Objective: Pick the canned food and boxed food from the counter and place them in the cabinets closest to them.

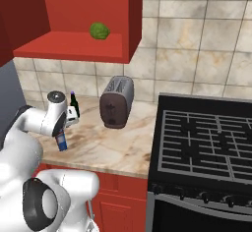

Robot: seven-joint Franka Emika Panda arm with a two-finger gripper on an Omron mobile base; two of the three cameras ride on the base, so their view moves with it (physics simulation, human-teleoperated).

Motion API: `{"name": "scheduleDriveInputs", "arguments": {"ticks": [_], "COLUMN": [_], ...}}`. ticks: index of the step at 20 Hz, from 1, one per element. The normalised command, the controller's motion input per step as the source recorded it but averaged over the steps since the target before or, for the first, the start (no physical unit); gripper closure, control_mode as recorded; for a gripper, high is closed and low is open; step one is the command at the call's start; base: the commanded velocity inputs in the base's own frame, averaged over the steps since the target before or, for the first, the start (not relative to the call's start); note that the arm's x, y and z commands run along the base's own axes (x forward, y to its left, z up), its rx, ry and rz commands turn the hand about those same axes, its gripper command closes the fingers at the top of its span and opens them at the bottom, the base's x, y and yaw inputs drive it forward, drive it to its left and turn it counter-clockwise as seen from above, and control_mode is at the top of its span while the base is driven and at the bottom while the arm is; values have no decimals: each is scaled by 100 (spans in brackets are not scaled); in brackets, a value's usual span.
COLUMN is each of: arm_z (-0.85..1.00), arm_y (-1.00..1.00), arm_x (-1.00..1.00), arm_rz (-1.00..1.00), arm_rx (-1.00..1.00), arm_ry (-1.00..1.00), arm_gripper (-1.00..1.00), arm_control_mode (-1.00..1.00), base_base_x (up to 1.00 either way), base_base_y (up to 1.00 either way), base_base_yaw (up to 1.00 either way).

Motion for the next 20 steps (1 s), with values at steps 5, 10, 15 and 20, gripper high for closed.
{"name": "scheduleDriveInputs", "arguments": {"ticks": [5, 10, 15, 20], "arm_z": [-12, -19, -23, -28], "arm_y": [6, 6, 9, 9], "arm_x": [33, 19, 7, 0], "arm_rz": [3, 4, 3, 4], "arm_rx": [-1, 0, -3, -6], "arm_ry": [0, 0, 0, 3], "arm_gripper": [-100, -100, -100, -100], "arm_control_mode": [-100, -100, -100, -100], "base_base_x": [0, 0, 0, 0], "base_base_y": [0, 0, 0, 0], "base_base_yaw": [0, 0, 0, 0]}}
